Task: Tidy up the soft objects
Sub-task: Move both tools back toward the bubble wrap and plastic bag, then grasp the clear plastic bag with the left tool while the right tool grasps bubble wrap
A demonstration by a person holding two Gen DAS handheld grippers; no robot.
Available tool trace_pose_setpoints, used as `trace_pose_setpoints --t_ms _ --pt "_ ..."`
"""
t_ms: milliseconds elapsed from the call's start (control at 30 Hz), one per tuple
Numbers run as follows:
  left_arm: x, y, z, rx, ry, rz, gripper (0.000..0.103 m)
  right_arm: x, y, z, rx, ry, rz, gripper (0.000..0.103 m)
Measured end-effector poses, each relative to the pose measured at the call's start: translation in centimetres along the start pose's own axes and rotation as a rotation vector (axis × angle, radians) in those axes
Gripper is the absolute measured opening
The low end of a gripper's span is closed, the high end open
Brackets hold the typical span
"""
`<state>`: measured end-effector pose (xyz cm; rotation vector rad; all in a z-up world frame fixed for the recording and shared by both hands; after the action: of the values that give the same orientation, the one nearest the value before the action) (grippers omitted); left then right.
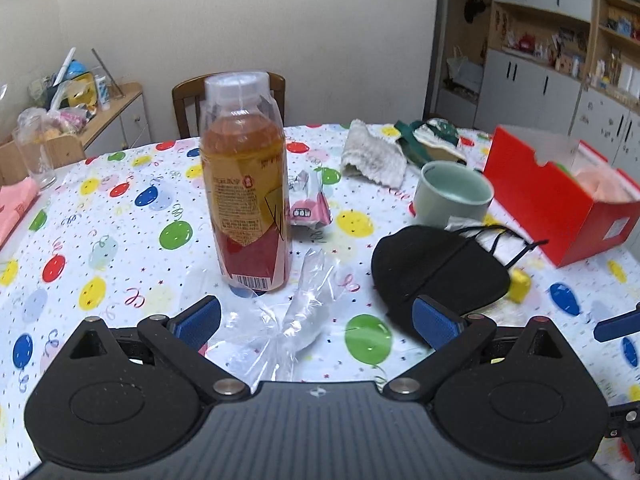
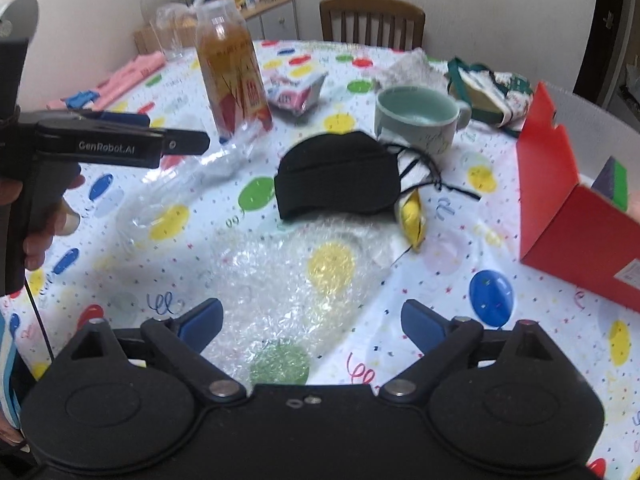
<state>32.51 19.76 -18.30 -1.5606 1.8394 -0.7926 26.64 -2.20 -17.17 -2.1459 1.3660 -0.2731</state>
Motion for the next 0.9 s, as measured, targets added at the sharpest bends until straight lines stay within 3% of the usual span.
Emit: trace_pose_setpoints --t_ms 400,667,767,900 --pt "-0.9 1.5 5.9 -0.107 -0.031 0.016 0.101 -0.2 0.5 4.9 -0.099 0.029 0.036 0.087" --pt "-1.0 2.1 7.3 -0.148 -0.053 0.019 0.07 0.6 0.5 6.4 -0.121 0.058 0.081 0.074" --pt "-1.2 2.2 7.4 -0.153 -0.072 0.021 0.059 0.6 0.4 6.3 -0.114 0.068 0.073 0.062" --pt "-1.4 2.1 7.3 -0.151 -0.071 0.007 0.053 0.6 0.3 6.2 -0.11 0.081 0.068 0.048"
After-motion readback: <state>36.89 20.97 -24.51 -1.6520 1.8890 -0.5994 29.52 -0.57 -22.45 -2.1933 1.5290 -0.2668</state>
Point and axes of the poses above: each gripper's, at about its wrist camera, not at the fingertips, and z roughly the way its jaws point, x to its right, y to its underside, the point moved 7 cm from there along z, roughly the way its jaws point, and after that the axes turned 4 degrees about z, right-handed, at the moved point
